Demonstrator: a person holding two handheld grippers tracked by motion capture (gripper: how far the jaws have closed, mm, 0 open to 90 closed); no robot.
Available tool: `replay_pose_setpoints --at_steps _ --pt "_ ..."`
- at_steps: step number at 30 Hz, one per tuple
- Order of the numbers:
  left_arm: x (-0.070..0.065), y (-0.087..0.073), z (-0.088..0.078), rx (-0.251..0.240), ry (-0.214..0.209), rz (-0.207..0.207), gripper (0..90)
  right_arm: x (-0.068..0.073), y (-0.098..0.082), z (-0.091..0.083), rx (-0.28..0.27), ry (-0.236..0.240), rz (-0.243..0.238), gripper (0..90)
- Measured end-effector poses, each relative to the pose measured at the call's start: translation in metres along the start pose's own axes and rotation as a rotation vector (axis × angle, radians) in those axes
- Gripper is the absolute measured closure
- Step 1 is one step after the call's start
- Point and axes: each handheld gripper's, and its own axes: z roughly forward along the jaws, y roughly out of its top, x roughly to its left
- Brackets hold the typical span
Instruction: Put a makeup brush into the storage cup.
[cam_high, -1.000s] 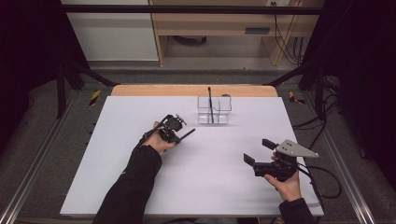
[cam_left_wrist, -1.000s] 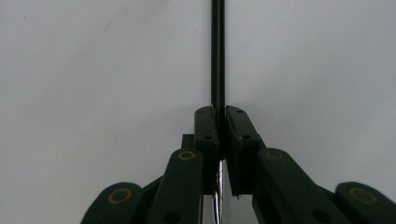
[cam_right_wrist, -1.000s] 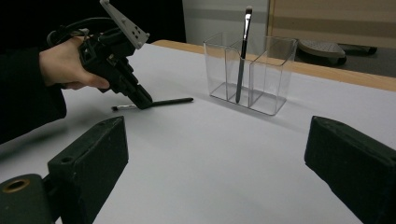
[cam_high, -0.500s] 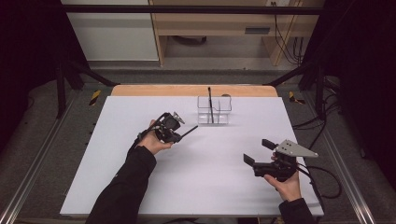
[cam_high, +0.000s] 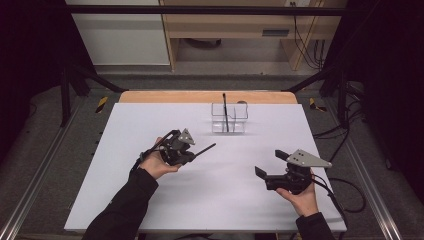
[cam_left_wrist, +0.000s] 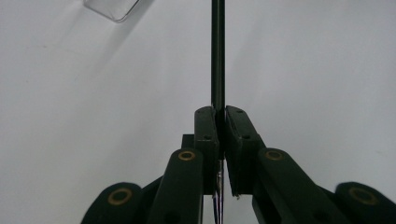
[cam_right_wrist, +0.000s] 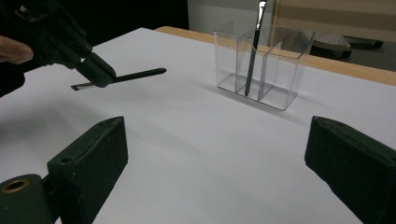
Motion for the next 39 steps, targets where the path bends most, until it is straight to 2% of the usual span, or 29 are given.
replay_pose_setpoints --at_steps 5,6,12,17,20,29,34,39 --pt "-0.009 -0.001 -0.007 -0.015 -0.019 0.018 84.1 0.007 0.004 0.005 0.016 0.008 -0.041 5.7" --pt "-0.012 0.0 -0.008 -0.011 -0.019 0.037 84.2 0.009 0.005 0.006 0.022 0.009 -0.052 5.7" --pt "-0.023 0.002 -0.014 -0.008 -0.032 0.072 84.1 0.02 0.012 0.01 0.06 0.01 -0.126 6.6" --pt "-0.027 0.004 -0.015 -0.006 -0.047 0.082 84.1 0.027 0.019 0.012 0.099 0.013 -0.184 7.3" --pt "-0.03 0.006 -0.014 -0.008 -0.068 0.089 84.1 0.032 0.023 0.014 0.125 0.024 -0.21 7.9" --pt "-0.041 0.014 -0.015 -0.012 -0.095 0.118 84.1 0.05 0.038 0.022 0.19 0.06 -0.316 9.7" --pt "-0.045 0.018 -0.015 0.016 -0.104 0.148 84.2 0.059 0.043 0.026 0.227 0.079 -0.37 10.0" --pt "-0.049 0.022 -0.015 0.017 -0.124 0.161 84.1 0.068 0.046 0.031 0.277 0.086 -0.435 10.1"
